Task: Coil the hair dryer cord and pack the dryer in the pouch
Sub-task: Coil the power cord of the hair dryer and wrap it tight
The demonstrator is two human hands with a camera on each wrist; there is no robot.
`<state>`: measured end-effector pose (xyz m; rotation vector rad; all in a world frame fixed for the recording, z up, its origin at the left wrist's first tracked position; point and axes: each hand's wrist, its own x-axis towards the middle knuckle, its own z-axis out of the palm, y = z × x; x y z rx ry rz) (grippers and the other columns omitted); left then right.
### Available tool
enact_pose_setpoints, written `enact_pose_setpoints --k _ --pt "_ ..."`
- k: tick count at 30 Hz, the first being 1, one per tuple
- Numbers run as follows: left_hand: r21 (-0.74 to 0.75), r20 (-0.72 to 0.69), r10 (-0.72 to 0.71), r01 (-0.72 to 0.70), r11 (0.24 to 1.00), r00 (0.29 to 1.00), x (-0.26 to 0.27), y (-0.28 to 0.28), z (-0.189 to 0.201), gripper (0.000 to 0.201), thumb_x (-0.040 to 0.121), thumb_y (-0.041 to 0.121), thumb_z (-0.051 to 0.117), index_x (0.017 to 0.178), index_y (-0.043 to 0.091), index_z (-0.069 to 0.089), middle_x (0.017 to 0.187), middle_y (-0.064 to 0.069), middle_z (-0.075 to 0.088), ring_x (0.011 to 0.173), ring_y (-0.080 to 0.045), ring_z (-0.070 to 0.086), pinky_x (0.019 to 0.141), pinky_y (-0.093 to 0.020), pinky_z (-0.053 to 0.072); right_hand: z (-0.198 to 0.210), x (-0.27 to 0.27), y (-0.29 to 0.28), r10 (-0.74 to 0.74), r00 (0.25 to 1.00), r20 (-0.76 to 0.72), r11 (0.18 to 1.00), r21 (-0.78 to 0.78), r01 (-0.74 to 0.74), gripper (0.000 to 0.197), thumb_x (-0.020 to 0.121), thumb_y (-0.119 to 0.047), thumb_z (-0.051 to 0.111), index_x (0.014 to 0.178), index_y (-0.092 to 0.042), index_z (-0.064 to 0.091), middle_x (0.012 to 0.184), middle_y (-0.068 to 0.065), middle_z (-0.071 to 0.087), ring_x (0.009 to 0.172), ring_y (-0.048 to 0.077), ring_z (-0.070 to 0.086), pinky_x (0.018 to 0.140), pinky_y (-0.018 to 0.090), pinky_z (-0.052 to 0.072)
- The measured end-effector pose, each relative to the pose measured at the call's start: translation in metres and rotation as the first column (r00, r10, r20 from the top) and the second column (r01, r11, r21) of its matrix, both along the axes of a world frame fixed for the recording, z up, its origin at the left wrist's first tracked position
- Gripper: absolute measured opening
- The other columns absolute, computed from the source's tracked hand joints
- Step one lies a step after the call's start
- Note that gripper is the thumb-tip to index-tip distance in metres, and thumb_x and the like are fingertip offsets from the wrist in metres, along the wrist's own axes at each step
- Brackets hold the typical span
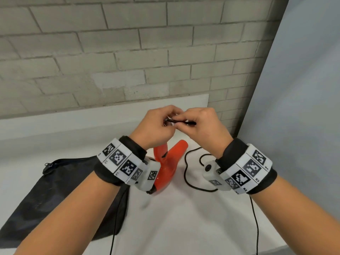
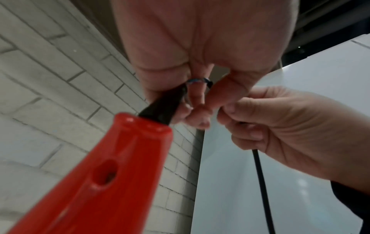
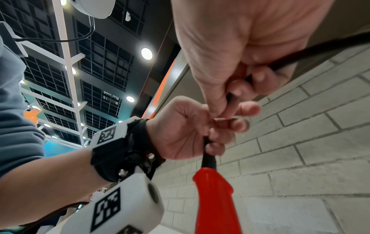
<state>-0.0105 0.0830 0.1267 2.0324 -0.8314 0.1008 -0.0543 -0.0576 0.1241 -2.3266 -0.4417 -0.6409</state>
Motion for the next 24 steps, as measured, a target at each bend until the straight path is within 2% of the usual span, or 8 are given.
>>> enact_pose_setpoints --k 3,6,8,11,15,17,19,24 --pt "0.163 -0.076 -0.043 0.055 0.985 0.996 0.009 -0.002 0.008 0.01 0.073 0.016 0.052 0.067 0.021 0.058 0.056 0.011 0.05 0.052 -0.003 0.044 0.056 -0.02 0.035 0.009 0.007 -0.012 -0.038 0.998 0.039 0.997 0.073 0.035 0.015 0.074 -0.015 0.073 0.087 -0.008 0.073 0.08 0.0 0.069 0.068 -0.001 0.054 0.066 0.008 0.042" --pt "-0.03 -0.323 -0.186 0.186 0.982 0.928 0.014 -0.005 0.009 0.026 0.077 0.035 0.052 0.057 0.018 0.051 0.046 0.009 0.035 0.042 -0.009 0.028 0.044 -0.02 0.026 0.016 0.017 -0.027 -0.018 0.997 0.077 0.999 0.033 0.016 0.013 0.077 -0.018 0.07 0.082 -0.006 0.071 0.077 -0.007 0.063 0.069 0.002 0.055 0.067 0.01 0.042" --pt "-0.171 -0.417 -0.222 0.163 0.972 0.882 0.017 -0.006 0.007 0.036 0.088 0.035 0.047 0.057 0.016 0.047 0.044 0.01 0.029 0.039 -0.007 0.021 0.04 -0.018 0.019 0.011 0.024 -0.035 0.014 0.996 0.093 1.0 0.015 -0.015 0.013 0.084 -0.014 0.061 0.088 -0.005 0.07 0.078 -0.006 0.062 0.074 0.002 0.055 0.07 0.009 0.041" --pt "-0.337 -0.532 -0.267 0.088 0.937 0.804 0.023 -0.003 0.005 0.04 0.097 0.021 0.033 0.061 0.012 0.045 0.037 0.013 0.028 0.032 -0.002 0.019 0.036 -0.014 0.016 -0.01 0.036 -0.041 -0.035 0.999 0.04 0.996 0.087 0.031 0.021 0.091 -0.007 0.048 0.102 -0.005 0.066 0.078 -0.001 0.06 0.069 -0.011 0.053 0.065 0.001 0.036" --pt "-0.473 -0.604 -0.374 0.061 0.879 0.704 0.028 0.003 0.002 0.035 0.096 0.015 0.025 0.075 0.008 0.051 0.043 0.007 0.046 0.031 -0.003 0.03 0.031 -0.013 0.019 -0.041 0.04 -0.019 -0.065 0.986 -0.154 0.996 0.057 0.075 0.028 0.093 -0.004 0.041 0.114 -0.007 0.059 0.078 0.008 0.057 0.063 0.004 0.05 0.063 0.011 0.036" --pt "-0.522 -0.593 -0.386 0.028 0.853 0.706 0.029 0.004 0.0 0.033 0.097 0.014 0.024 0.083 0.008 0.053 0.05 0.007 0.054 0.032 -0.002 0.032 0.031 -0.014 0.02 -0.05 0.035 0.003 -0.049 0.969 -0.244 0.999 -0.025 0.045 0.034 0.092 -0.002 0.038 0.123 -0.007 0.05 0.085 0.014 0.061 0.076 0.024 0.058 0.074 0.027 0.044" --pt "-0.544 -0.565 -0.363 -0.004 0.839 0.741 0.031 0.005 -0.001 0.032 0.098 0.015 0.024 0.087 0.011 0.054 0.054 0.01 0.055 0.034 -0.001 0.031 0.033 -0.014 0.019 -0.058 0.027 0.022 -0.041 0.943 -0.33 0.995 -0.098 0.009 0.039 0.092 -0.005 0.035 0.131 -0.008 0.039 0.093 0.015 0.062 0.083 0.031 0.059 0.074 0.036 0.047" --pt "-0.554 -0.501 -0.242 -0.092 0.828 0.831 0.037 0.009 -0.001 0.029 0.099 0.016 0.028 0.096 0.014 0.056 0.073 0.011 0.067 0.041 -0.002 0.045 0.034 -0.013 0.026 -0.068 0.008 0.038 -0.045 0.935 -0.353 0.984 -0.176 -0.019 0.04 0.096 -0.018 0.033 0.136 -0.013 0.03 0.11 0.014 0.061 0.092 0.033 0.058 0.067 0.03 0.035"
